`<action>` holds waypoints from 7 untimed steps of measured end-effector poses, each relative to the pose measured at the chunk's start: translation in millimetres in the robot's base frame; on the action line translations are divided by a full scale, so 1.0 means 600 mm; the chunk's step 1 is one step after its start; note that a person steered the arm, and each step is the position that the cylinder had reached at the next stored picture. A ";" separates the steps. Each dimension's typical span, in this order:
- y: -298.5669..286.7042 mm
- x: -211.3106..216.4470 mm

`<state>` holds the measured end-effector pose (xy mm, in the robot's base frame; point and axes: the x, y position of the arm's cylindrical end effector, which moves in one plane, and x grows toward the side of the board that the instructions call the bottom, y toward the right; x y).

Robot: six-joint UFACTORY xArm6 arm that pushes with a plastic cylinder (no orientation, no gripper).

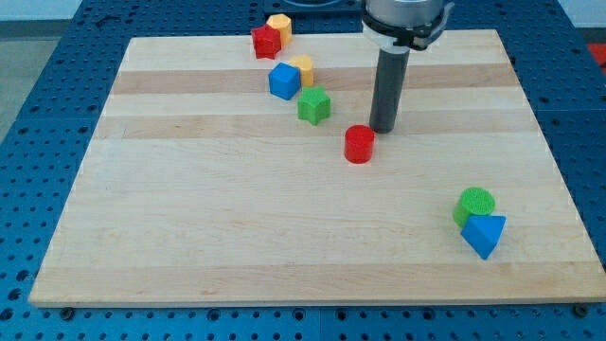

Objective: Move red circle towards bottom center

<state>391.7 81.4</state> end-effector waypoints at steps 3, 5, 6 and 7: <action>-0.027 0.155; -0.020 0.211; -0.040 0.153; -0.087 0.131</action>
